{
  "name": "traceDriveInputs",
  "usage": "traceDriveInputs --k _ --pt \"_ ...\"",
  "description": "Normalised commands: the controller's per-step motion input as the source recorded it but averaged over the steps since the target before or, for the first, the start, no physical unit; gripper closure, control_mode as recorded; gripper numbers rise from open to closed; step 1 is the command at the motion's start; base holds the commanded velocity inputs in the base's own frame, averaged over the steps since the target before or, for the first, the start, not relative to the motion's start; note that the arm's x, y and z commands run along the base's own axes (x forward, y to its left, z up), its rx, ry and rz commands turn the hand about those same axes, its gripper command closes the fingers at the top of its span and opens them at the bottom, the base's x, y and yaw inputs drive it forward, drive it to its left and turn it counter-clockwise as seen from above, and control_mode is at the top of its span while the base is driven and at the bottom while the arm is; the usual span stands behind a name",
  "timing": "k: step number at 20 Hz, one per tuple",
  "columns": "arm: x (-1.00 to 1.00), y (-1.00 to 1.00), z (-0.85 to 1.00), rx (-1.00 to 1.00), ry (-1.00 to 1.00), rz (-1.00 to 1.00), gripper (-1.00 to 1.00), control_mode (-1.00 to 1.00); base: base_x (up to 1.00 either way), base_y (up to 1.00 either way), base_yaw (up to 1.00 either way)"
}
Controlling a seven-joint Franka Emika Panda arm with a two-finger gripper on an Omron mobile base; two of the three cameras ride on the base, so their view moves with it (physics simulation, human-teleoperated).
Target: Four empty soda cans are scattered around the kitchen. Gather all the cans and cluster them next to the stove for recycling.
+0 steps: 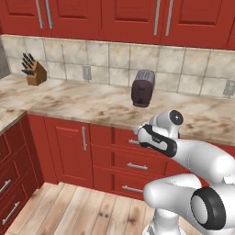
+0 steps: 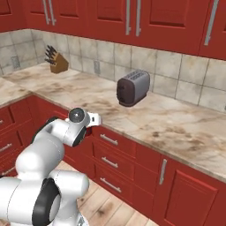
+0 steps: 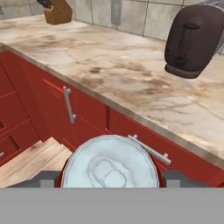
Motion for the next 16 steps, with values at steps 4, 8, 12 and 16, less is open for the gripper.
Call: traceDriveInputs --k 4,8,12,16 --pt "0.0 0.0 0.0 0.0 0.0 0.0 1.0 1.0 -0.17 -0.62 0.0" --pt "0.0 0.0 0.0 0.0 0.0 0.0 1.0 1.0 -0.14 -0.64 0.0" --pt "0.0 0.0 0.0 0.0 0.0 0.0 1.0 1.0 -0.16 -0.64 0.0" --pt "0.0 0.0 0.0 0.0 0.0 0.0 1.0 1.0 -0.15 -0.65 0.0"
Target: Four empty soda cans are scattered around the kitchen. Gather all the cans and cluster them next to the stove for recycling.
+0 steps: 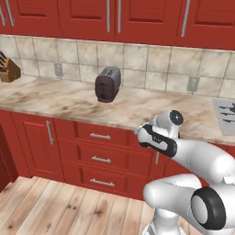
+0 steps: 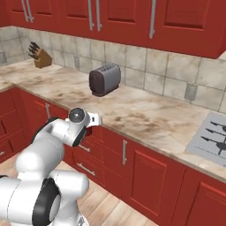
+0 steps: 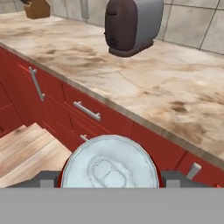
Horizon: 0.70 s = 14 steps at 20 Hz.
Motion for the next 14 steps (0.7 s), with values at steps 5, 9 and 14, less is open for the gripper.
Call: traceDriveInputs --k 5,9,14 --pt "0.0 0.0 0.0 0.0 0.0 0.0 1.0 1.0 -0.16 -0.65 0.0" --pt "0.0 0.0 0.0 0.0 0.0 0.0 1.0 1.0 -0.18 -0.67 0.0" --pt "0.0 0.0 0.0 0.0 0.0 0.0 1.0 1.0 -0.13 -0.67 0.0"
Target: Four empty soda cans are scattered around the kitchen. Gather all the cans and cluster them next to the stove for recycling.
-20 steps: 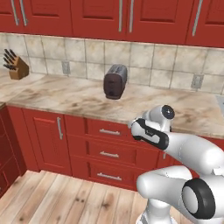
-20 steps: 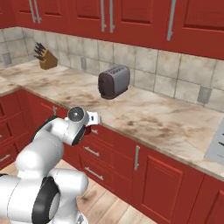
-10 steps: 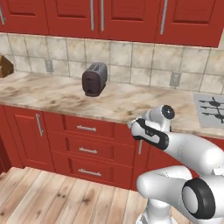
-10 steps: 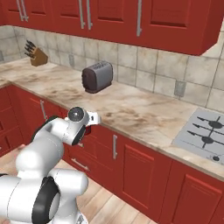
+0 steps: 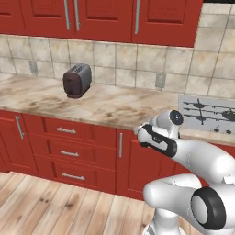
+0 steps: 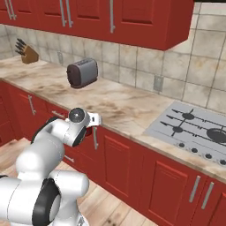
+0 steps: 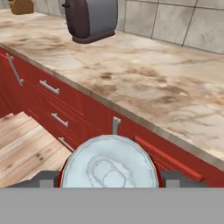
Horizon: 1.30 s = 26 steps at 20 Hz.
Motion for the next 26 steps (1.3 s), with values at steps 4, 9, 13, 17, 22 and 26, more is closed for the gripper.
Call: traceDriveInputs --k 4,9,13,17,22,26 --pt "0.0 0.0 0.0 0.0 0.0 0.0 1.0 1.0 -0.11 -0.67 0.0" --pt "0.0 0.0 0.0 0.0 0.0 0.0 1.0 1.0 -0.13 -0.69 0.0" --pt "0.0 0.0 0.0 0.0 0.0 0.0 1.0 1.0 -0.13 -0.68 0.0" --pt "0.0 0.0 0.0 0.0 0.0 0.0 1.0 1.0 -0.13 -0.67 0.0" --pt "0.0 0.0 0.0 0.0 0.0 0.0 1.0 1.0 -0.15 -0.66 0.0" --pt "0.0 0.0 0.0 0.0 0.0 0.0 1.0 1.0 -0.13 -0.65 0.0"
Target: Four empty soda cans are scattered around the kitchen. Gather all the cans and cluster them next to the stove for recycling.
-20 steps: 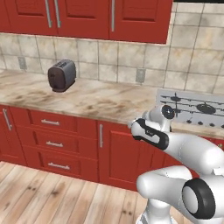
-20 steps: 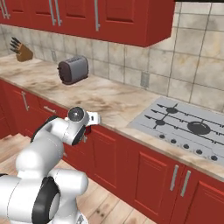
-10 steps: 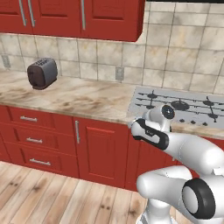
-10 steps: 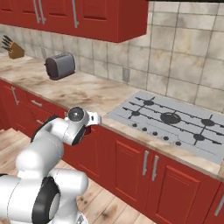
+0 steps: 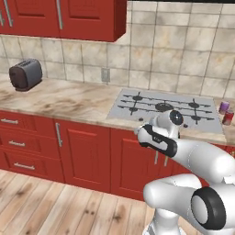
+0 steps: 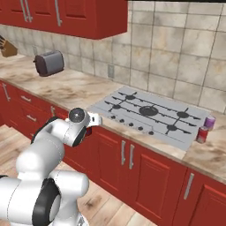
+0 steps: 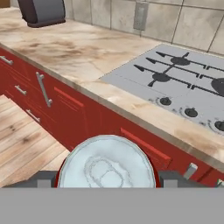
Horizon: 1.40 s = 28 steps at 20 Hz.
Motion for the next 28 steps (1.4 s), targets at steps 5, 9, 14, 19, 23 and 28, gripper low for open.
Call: traceDriveInputs --k 5,9,14,19,23,28 --pt "0.0 0.0 0.0 0.0 0.0 0.0 1.0 1.0 -0.12 -0.64 0.0" --pt "0.0 0.0 0.0 0.0 0.0 0.0 1.0 1.0 -0.14 -0.64 0.0" --pt "0.0 0.0 0.0 0.0 0.0 0.0 1.0 1.0 -0.13 -0.61 -0.02" --pt "0.0 0.0 0.0 0.0 0.0 0.0 1.0 1.0 -0.13 -0.57 -0.06" --pt "0.0 0.0 0.0 0.0 0.0 0.0 1.0 1.0 -0.06 -0.51 -0.12" --pt "0.0 0.0 0.0 0.0 0.0 0.0 1.0 1.0 0.0 -0.39 -0.23"
